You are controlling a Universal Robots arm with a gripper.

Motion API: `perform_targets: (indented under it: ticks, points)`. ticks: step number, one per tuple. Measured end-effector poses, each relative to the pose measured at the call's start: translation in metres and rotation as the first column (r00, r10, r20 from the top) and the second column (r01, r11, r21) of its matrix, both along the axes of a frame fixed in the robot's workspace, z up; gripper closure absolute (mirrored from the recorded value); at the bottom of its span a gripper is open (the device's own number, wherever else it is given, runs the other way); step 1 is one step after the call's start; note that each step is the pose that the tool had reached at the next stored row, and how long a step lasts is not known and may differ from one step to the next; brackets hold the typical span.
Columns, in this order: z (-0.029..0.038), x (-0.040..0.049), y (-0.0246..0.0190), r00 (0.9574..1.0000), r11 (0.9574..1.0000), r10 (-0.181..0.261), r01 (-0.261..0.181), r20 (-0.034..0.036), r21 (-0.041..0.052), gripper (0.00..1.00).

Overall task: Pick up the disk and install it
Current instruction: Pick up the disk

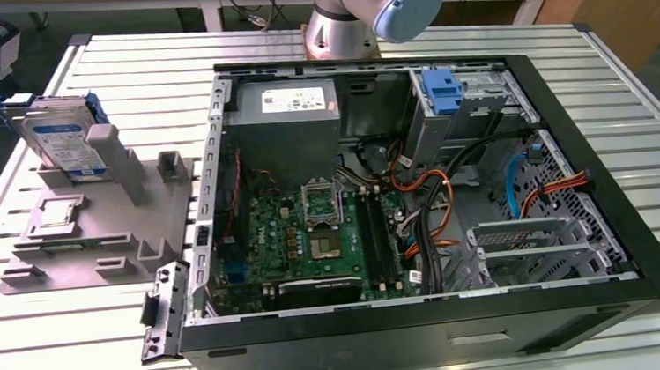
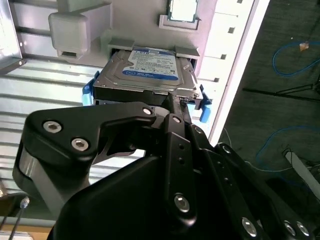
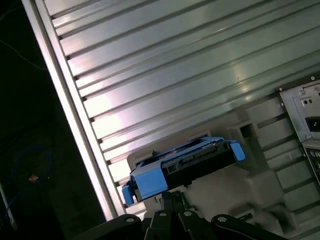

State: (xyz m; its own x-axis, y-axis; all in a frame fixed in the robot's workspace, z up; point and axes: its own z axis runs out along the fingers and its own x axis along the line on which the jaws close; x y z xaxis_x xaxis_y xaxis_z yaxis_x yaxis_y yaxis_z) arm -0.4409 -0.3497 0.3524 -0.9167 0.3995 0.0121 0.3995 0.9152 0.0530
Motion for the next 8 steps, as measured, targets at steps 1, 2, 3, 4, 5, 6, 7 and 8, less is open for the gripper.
perform_targets:
  ticks: [1,2,3,4,5,6,7,8]
  points:
    - [-0.0002,0.0,0.0,0.9999,0.9999,-0.013,0.013,0.0001,0.0,0.9]
    - [-0.0003,0.0,0.0,0.9996,0.9996,-0.029,0.029,0.0001,0.0,0.9]
    - [-0.0004,0.0,0.0,0.999,0.999,-0.045,0.045,0.0001,0.0,0.9]
    - [-0.0006,0.0,0.0,0.9982,0.9982,-0.06,0.06,0.0001,0.0001,0.9]
    - [-0.0007,0.0,0.0,0.9971,0.9971,-0.076,0.076,0.0002,0.0001,0.9]
    - [-0.0007,0.0,0.0,0.9961,0.9961,-0.088,0.088,0.0001,0.0001,0.9]
    - [-0.0007,0.0,0.0,0.9951,0.9951,-0.099,0.099,0.0,0.0,0.9]
    - [-0.0008,0.0,0.0,0.994,0.994,-0.109,0.109,0.0,0.0002,0.9]
